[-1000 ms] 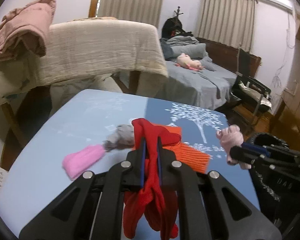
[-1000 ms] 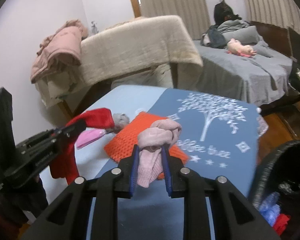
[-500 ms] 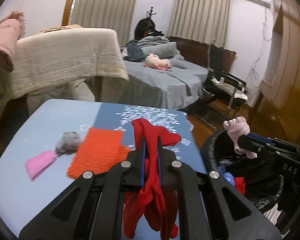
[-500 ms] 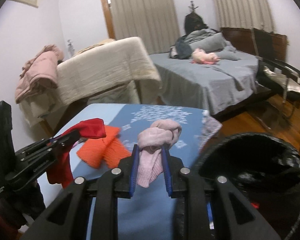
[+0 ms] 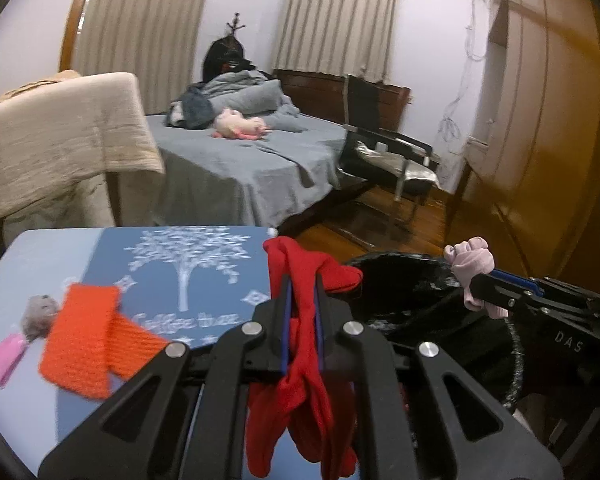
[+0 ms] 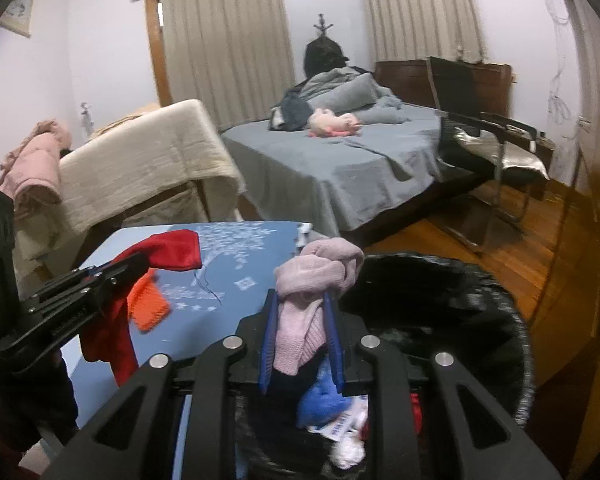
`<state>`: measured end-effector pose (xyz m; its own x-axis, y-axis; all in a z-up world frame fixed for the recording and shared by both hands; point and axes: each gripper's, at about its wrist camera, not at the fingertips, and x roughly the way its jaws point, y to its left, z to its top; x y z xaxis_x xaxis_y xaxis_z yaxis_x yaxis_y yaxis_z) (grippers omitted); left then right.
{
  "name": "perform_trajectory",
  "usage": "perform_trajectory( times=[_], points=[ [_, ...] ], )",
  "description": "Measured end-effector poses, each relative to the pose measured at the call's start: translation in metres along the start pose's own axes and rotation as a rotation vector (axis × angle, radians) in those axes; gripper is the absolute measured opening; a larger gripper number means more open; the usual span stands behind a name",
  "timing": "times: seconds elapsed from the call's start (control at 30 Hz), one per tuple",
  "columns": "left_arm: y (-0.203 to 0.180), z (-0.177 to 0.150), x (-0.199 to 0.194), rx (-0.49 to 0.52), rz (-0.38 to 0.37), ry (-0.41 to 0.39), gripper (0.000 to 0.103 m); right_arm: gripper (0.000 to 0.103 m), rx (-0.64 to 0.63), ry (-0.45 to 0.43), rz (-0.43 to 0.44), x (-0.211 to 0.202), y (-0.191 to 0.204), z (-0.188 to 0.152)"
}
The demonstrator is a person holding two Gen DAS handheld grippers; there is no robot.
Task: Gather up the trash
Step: 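Carry the red glove and pink sock over the bin and release both, then return both tools to the table and grasp an orange mesh sleeve with the left tool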
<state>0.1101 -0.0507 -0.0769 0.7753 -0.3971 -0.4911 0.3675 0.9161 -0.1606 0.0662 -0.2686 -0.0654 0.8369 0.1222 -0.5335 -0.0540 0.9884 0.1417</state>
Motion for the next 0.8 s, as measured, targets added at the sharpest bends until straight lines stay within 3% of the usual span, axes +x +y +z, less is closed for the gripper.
perform_trajectory(
  times=[0.57, 0.67, 0.7, 0.73, 0.8],
  points=[
    [-0.093, 0.006, 0.071, 0.070, -0.211, 0.055, 0.009, 0.023, 0.087, -0.018, -0.165, -0.025, -0.093, -0.011],
    [-0.101, 0.004, 0.080, 0.072, -0.232, 0.070, 0.019, 0.026, 0.093, -0.013, -0.185, -0.026, -0.101, -0.014],
    [-0.102, 0.003, 0.082, 0.072, -0.244, 0.078, 0.027, 0.027, 0.095, -0.011, -0.194, -0.026, -0.103, -0.015],
    [-0.103, 0.004, 0.084, 0.071, -0.248, 0.081, 0.038, 0.034, 0.096, -0.010, -0.199, -0.026, -0.105, -0.016],
    [-0.101, 0.002, 0.083, 0.066, -0.251, 0.081, 0.048, 0.046, 0.103, -0.012, -0.214, -0.026, -0.109, -0.018]
  ],
)
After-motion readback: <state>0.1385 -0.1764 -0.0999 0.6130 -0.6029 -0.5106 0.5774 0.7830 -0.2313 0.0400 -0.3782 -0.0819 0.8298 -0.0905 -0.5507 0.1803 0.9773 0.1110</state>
